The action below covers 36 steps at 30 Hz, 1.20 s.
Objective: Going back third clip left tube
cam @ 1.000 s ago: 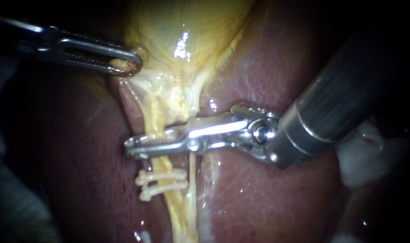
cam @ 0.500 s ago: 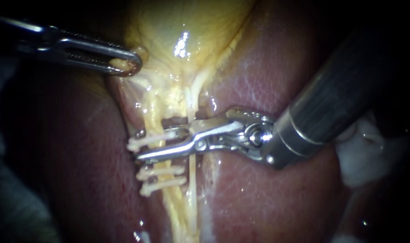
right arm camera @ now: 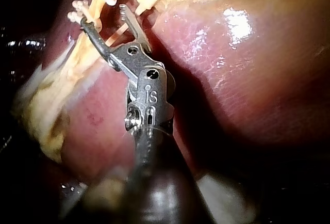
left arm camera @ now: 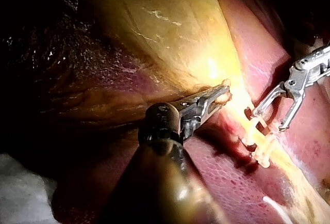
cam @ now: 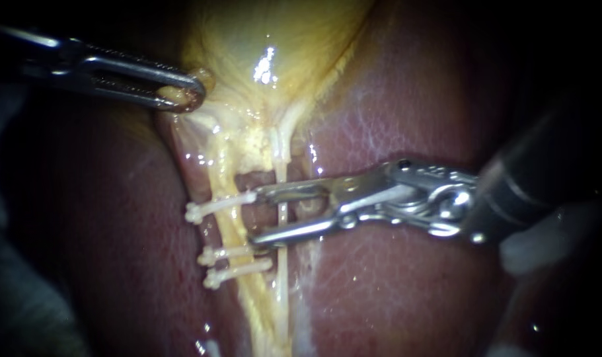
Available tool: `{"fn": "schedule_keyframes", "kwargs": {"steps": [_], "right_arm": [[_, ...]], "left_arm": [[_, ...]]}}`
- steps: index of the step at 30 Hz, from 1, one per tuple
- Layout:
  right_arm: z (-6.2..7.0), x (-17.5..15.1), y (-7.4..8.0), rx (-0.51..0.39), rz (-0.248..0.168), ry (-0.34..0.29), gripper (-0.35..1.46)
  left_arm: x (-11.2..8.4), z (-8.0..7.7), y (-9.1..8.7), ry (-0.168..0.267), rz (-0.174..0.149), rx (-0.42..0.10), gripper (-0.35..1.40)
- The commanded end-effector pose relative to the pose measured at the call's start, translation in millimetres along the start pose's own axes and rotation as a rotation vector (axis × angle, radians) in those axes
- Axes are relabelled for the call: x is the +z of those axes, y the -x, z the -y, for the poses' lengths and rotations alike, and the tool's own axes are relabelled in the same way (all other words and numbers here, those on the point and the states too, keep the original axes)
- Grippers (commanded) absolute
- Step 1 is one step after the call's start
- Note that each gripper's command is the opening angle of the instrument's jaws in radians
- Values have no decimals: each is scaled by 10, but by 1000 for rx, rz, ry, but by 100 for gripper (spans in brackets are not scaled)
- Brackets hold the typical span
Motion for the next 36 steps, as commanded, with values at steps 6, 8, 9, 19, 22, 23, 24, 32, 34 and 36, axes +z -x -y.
{"fn": "schedule_keyframes", "kwargs": {"steps": [6, 8, 9, 19, 22, 23, 24, 32, 34, 36], "right_arm": [[26, -50, -10, -143, 29, 53, 48], [32, -67, -13, -183, 32, 70, 48], [33, -76, -16, -206, 34, 80, 48], [36, -103, -21, -272, 82, 134, 50], [37, -103, -21, -278, 85, 133, 50], [38, -103, -21, -278, 85, 132, 50], [38, -103, -21, -278, 85, 132, 50], [39, -103, -21, -278, 85, 129, 50], [39, -103, -21, -278, 85, 126, 50], [39, -103, -21, -278, 85, 126, 50]], "left_arm": [[0, 0, 0, 0, 0, 0, -35], [0, 0, 0, 0, 0, 0, -35], [0, 0, 0, 1, 0, 0, -35], [5, 4, 3, -3, -2, 2, -35], [14, 5, 7, -9, -5, 5, -35], [18, 6, 9, -11, -6, 6, -35], [24, 7, 11, -16, -9, 7, -35], [61, 22, 23, -6, -2, 18, -35], [66, 26, 26, -6, 1, 20, -35], [68, 28, 28, -8, 3, 22, -35]]}}
